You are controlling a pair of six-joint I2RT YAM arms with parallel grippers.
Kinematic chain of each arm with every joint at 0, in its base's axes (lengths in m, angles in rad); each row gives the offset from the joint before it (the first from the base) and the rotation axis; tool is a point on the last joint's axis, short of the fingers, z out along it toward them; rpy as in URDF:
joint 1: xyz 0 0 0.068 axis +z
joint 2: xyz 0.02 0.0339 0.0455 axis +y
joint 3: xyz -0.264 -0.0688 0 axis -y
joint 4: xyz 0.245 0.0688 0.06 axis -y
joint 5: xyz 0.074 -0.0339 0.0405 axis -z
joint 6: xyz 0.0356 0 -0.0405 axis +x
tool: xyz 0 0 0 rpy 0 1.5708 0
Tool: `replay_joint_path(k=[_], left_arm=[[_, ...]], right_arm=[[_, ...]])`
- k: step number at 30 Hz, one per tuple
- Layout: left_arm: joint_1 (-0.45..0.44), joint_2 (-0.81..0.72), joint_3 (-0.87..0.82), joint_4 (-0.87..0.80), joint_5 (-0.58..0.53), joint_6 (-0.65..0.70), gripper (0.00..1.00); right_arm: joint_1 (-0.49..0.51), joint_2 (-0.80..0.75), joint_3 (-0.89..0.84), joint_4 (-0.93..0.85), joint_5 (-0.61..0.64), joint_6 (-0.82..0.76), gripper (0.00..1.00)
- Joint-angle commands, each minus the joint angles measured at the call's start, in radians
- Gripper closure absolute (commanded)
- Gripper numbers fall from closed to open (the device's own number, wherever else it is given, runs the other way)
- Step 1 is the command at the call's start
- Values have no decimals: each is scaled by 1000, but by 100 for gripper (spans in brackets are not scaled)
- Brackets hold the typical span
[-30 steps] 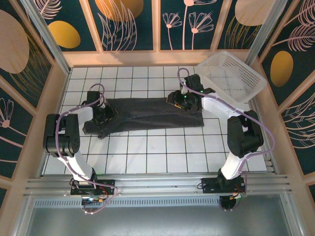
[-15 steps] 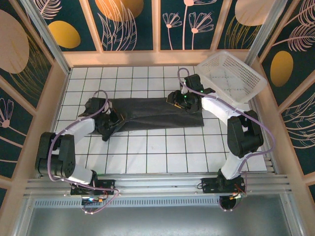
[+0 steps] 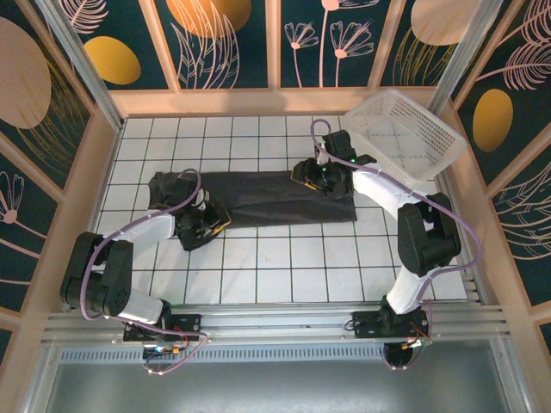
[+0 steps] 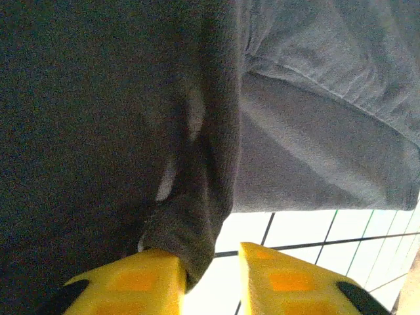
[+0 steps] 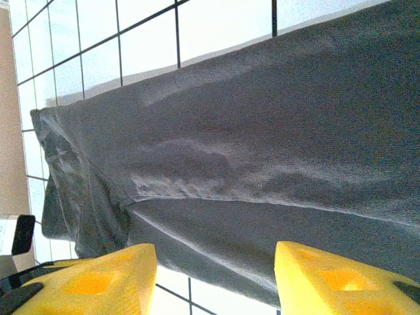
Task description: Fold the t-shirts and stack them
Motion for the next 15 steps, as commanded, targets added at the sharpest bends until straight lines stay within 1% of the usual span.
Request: replay_joint_path(k=[1, 2, 4, 9, 15], left_arm=[[-3, -39, 52, -68, 17, 2, 82], [-3, -47, 62, -84, 15, 5, 86], [-3, -62, 89, -114, 7, 13, 90], [-3, -59, 163, -129, 12, 7, 90], [-3, 22, 255, -193, 51, 33, 91]], right_arm=[[10, -40, -23, 23, -16, 22, 49], [12, -41, -26, 27, -17, 25, 49], [13, -38, -31, 34, -16, 29, 50], [25, -27, -28, 45, -21, 37, 50], [37, -11, -10, 41, -16, 37, 51]])
